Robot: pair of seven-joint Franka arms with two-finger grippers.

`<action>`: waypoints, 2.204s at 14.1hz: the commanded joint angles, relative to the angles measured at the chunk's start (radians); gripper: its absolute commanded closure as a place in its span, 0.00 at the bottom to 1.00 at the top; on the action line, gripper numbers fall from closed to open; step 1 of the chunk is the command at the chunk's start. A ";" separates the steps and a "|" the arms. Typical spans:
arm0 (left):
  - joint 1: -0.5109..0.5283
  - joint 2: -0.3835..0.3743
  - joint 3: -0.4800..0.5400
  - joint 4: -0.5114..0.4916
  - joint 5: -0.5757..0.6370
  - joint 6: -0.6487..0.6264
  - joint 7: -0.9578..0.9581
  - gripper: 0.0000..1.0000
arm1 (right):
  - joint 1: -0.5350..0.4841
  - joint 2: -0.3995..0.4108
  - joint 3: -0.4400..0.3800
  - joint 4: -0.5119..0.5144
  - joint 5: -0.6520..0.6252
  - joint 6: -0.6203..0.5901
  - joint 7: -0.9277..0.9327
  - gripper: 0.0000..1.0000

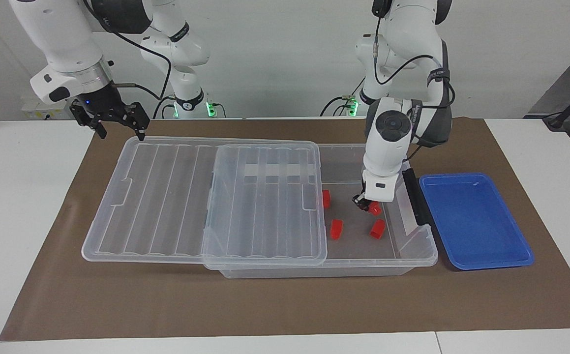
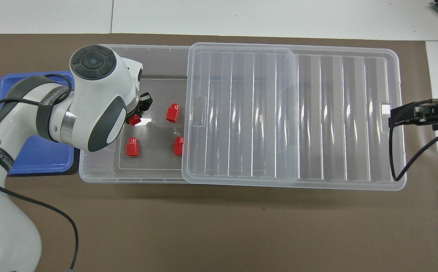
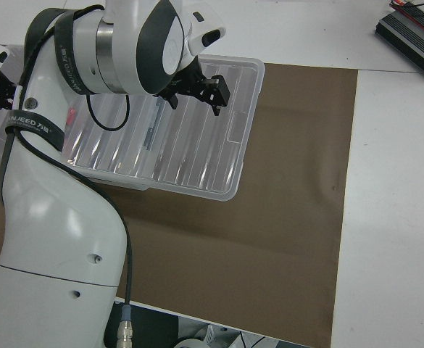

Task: Place red block in blue tray from box
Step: 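Lift the red block out of the box with the left gripper, then lower the red block into the blue tray and open the left gripper, then slide the lid closed with the right gripper while the left gripper withdraws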

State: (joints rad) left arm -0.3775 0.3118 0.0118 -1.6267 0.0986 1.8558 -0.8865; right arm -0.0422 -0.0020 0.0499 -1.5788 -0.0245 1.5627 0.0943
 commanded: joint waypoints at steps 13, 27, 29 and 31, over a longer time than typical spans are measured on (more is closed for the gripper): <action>0.429 -0.066 0.005 0.136 -0.040 -0.258 1.012 1.00 | 0.016 -0.010 -0.099 -0.161 -0.002 0.284 0.012 1.00; 0.549 -0.137 0.005 -0.389 -0.042 0.390 1.188 1.00 | 0.013 0.181 -0.217 -0.167 0.014 0.499 -0.128 1.00; 0.537 -0.120 0.005 -0.404 -0.042 0.424 1.094 1.00 | 0.018 0.183 -0.217 -0.167 0.015 0.502 -0.127 1.00; 0.542 -0.097 0.005 -0.409 -0.043 0.451 1.089 1.00 | 0.030 0.185 -0.217 -0.167 0.015 0.502 -0.126 1.00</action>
State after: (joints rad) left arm 0.1633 0.2089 0.0150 -2.0086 0.0700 2.2564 0.2255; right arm -0.0252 0.1794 -0.1605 -1.7438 -0.0244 2.0484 -0.0101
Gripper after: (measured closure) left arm 0.656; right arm 0.991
